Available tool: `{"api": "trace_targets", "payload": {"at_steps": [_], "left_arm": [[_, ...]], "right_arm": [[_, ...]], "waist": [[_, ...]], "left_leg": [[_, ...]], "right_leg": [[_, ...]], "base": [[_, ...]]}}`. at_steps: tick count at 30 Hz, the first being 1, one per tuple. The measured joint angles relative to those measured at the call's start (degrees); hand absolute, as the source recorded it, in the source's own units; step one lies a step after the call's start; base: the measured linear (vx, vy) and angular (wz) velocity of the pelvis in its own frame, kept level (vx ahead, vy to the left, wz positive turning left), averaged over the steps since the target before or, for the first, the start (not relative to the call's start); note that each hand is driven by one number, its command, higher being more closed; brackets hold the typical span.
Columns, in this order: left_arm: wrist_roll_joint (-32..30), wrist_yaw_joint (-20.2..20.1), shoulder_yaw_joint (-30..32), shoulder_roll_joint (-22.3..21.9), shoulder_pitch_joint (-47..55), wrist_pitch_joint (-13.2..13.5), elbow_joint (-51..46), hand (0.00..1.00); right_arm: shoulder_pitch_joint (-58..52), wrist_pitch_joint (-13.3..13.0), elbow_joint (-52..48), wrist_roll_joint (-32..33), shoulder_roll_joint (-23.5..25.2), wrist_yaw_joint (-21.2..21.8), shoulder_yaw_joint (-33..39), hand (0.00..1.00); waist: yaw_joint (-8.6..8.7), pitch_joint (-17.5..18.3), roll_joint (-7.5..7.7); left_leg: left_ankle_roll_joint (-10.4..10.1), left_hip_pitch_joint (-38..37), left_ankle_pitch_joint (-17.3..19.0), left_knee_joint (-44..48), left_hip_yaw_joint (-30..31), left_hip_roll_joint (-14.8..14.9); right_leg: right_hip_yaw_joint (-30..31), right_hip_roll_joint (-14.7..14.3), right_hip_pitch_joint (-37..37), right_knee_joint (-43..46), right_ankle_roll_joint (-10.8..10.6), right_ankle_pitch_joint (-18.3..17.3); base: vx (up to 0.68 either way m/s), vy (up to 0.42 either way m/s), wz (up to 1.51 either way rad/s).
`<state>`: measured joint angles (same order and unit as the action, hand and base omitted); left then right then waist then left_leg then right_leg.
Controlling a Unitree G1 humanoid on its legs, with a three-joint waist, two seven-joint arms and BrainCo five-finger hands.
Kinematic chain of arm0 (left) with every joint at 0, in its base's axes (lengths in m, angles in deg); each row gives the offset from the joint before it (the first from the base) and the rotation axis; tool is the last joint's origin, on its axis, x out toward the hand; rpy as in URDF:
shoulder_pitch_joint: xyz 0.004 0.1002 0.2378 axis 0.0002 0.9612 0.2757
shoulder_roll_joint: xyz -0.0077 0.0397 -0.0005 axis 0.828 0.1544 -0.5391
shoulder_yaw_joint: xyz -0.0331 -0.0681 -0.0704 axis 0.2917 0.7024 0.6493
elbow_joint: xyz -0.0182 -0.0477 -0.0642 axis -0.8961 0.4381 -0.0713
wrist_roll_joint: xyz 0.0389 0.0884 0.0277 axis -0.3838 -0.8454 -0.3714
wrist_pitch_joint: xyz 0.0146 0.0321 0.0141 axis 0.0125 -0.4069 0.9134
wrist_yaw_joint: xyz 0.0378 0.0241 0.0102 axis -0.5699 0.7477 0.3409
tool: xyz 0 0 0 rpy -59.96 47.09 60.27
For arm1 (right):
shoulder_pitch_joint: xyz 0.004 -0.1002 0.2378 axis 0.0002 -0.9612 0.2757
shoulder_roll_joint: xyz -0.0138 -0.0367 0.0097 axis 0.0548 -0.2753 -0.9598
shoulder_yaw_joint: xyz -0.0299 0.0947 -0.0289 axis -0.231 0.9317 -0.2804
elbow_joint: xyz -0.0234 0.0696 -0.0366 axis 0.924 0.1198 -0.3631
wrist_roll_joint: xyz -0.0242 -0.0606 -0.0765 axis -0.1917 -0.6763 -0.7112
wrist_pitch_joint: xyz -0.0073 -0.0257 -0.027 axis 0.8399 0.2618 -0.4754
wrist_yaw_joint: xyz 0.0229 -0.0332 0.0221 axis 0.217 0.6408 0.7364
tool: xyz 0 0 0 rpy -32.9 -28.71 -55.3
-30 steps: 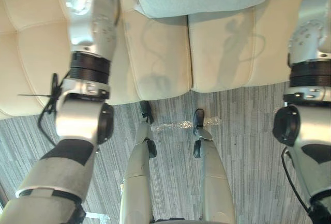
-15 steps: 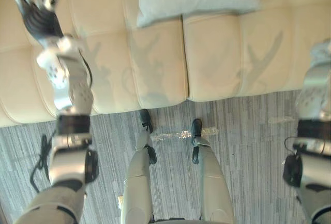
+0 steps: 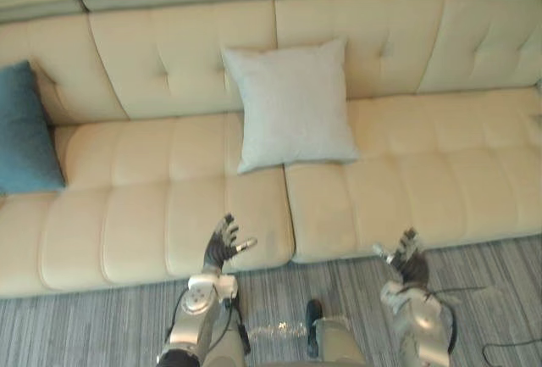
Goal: Pick up cushions and gather them together orderly.
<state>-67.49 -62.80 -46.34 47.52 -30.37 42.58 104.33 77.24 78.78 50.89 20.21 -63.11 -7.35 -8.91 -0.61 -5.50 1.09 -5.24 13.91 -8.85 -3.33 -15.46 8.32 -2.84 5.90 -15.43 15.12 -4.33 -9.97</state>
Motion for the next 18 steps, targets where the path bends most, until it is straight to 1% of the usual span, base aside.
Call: {"api": "trace_targets", "payload": {"at_steps": [1, 2, 4, 8, 10, 12, 18], "left_arm": [[-2.23, 0.06, 1.68, -0.55, -0.06, -0.89, 5.00, 0.00], [-3.16, 0.08, 2.63, -0.80, -0.06, -1.30, 7.47, 0.00], [-6.58, 0.48, 5.87, -1.23, 0.33, -2.59, 15.14, 0.00], [-9.24, 1.76, 8.91, -0.77, 0.38, -3.79, 21.06, 0.00], [-10.10, 2.27, 10.38, -0.38, 0.31, -4.27, 22.70, 0.00], [-10.56, 2.67, 10.42, 0.36, 0.42, -4.32, 23.49, 0.00], [-11.12, 2.70, 10.42, 0.92, 0.29, -4.82, 25.30, 0.00]], "right_arm": [[0.21, 0.60, 5.60, -1.44, 0.12, 0.33, 0.03, 0.00], [0.25, 0.92, 8.26, -2.07, 0.12, 0.48, 0.06, 0.00], [0.57, 2.28, 17.15, -2.11, 0.23, 1.20, 0.80, 0.00], [1.03, 3.27, 25.24, -2.06, 0.26, 1.65, 3.22, 0.00], [1.65, 3.53, 27.35, -1.92, 0.28, 1.72, 5.18, 0.00], [1.74, 3.62, 28.01, -1.85, 0.16, 1.72, 5.41, 0.00], [3.31, 4.36, 30.00, -1.85, 0.10, 1.73, 5.97, 0.00]], "waist": [[0.18, 0.52, -0.11], [0.19, 0.83, -0.13], [0.27, 1.59, -0.25], [0.63, 1.93, -0.27], [0.74, 1.96, -0.15], [0.75, 2.15, -0.02], [1.00, 2.69, 0.01]], "left_leg": [[-0.07, -1.56, -0.12, -0.98, 0.11, -0.10], [-0.14, -2.37, -0.17, -1.57, 0.15, -0.19], [-0.59, -4.74, -0.08, -2.54, 0.41, -0.76], [-0.49, -6.41, 0.39, -2.54, 1.29, -2.01], [-0.53, -8.05, 0.89, -2.58, 1.58, -2.48], [-0.61, -9.52, 1.35, -2.58, 1.71, -2.74], [-0.76, -10.16, 1.85, -2.62, 1.78, -2.80]], "right_leg": [[-0.01, -0.08, 1.62, -1.12, -0.14, 0.20], [0.01, -0.10, 2.41, -1.71, -0.23, 0.33], [-0.08, -0.03, 5.50, -4.30, -0.62, 0.85], [-0.26, 0.83, 9.23, -7.58, -1.37, 1.69], [-0.38, 1.22, 11.66, -8.85, -1.59, 1.99], [-0.30, 1.42, 13.36, -9.69, -1.58, 2.00], [0.43, 1.43, 13.73, -10.49, -1.61, 2.52]], "base": [[0.08, -0.006, -0.05], [0.10, 0.000, -0.03], [0.12, 0.005, 0.01], [0.11, 0.022, 0.10], [0.09, 0.025, 0.07], [0.04, 0.020, -0.04], [-0.01, 0.012, -0.07]]}}
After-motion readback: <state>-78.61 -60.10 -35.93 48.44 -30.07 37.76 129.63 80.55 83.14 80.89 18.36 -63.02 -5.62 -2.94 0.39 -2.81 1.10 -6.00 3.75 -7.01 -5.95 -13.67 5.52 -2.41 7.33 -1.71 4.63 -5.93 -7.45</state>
